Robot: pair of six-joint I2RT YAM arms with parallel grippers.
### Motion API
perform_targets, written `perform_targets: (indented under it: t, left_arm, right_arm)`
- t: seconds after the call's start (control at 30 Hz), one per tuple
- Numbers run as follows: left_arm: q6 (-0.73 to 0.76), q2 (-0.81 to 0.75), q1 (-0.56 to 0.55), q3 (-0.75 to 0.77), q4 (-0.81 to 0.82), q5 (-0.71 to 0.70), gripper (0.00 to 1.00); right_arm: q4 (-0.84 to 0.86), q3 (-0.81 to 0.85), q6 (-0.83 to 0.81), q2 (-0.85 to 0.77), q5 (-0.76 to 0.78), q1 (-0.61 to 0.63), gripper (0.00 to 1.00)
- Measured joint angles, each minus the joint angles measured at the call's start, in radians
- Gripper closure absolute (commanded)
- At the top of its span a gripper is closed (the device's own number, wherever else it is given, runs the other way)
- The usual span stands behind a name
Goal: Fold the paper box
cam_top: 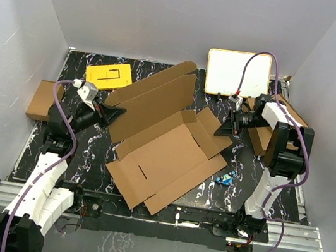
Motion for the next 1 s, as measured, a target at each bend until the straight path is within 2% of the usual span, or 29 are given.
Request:
perform_targets:
  t: [0.33,0.5,0.63,0.83,1.0]
  left_arm:
    - [-0.085,0.017,0.000,0.029,-0.039,-0.023,1.00]
    - [-0.102,0.044,0.000,0.056,-0.026,-0.021,1.00]
    - [-0.053,0.067,0.000,0.058,-0.002,-0.016,1.00]
    - [0.063,0.101,-0.001,0.078,0.000,0.004,1.00]
    - [0.102,0.107,-0.001,0.087,-0.005,0.024,1.00]
  right_arm:
    - [0.031,-0.007,0.014,-0.036,0.008,0.000,0.88]
    - [0.084,-0.021,0.060,-0.042,0.029,0.000,0.84]
    - [0.102,-0.021,0.073,-0.047,0.037,0.000,0.74]
    - [0.101,-0.011,0.078,-0.069,0.059,0.003,0.53]
    - [0.108,0.042,0.080,-0.109,0.089,0.007,0.38]
